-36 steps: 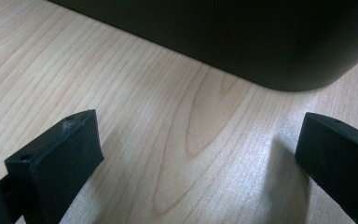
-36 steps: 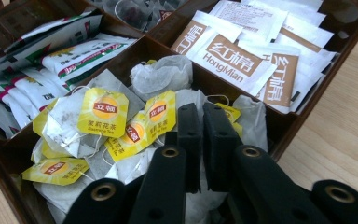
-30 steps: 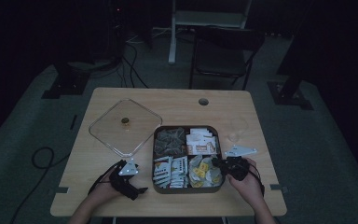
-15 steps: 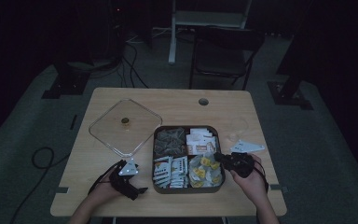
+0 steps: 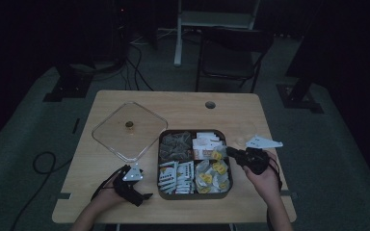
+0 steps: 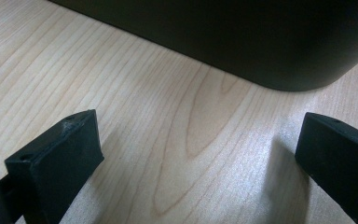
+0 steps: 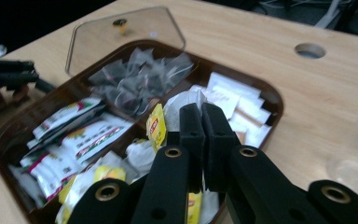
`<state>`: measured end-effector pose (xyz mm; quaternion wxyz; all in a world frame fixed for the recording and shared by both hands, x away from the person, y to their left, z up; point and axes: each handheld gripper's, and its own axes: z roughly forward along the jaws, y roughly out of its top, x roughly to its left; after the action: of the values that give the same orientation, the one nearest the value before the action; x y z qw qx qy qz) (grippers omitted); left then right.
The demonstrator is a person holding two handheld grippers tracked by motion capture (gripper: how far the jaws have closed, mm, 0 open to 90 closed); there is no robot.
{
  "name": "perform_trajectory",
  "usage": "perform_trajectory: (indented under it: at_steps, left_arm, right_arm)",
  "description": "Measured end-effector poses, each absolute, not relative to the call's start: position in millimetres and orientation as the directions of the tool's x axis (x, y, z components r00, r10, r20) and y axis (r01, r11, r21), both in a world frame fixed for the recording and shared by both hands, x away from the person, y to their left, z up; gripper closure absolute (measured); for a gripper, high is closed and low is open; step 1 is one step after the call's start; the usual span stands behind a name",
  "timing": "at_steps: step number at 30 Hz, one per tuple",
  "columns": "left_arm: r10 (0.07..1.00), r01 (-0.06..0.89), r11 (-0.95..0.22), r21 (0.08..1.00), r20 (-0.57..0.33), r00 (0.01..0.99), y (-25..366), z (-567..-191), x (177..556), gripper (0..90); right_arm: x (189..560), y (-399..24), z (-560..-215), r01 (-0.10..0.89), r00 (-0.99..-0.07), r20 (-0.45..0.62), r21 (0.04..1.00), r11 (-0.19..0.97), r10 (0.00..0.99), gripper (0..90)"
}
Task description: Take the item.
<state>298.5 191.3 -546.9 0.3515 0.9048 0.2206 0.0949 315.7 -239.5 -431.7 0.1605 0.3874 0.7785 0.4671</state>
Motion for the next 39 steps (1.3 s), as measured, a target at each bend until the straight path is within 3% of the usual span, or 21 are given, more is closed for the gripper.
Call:
perform_trajectory:
  at_steps: [15, 39]
  left_arm:
    - [0.466, 0.332, -0.655, 0.679, 0.018, 0.885, 191.3, -547.0, 298.6, 0.7]
    - [0.466, 0.333, -0.656, 0.678, 0.016, 0.885, 191.3, -546.9, 298.5, 0.7]
  right_arm:
    - [345.6, -281.5, -416.5, 0.427, -0.555, 0.126, 0.891, 0.152, 0.822, 88.3]
    - [388.9, -322.8, -438.6, 0.486, -0.382, 0.152, 0.872, 0.059, 0.912, 88.2]
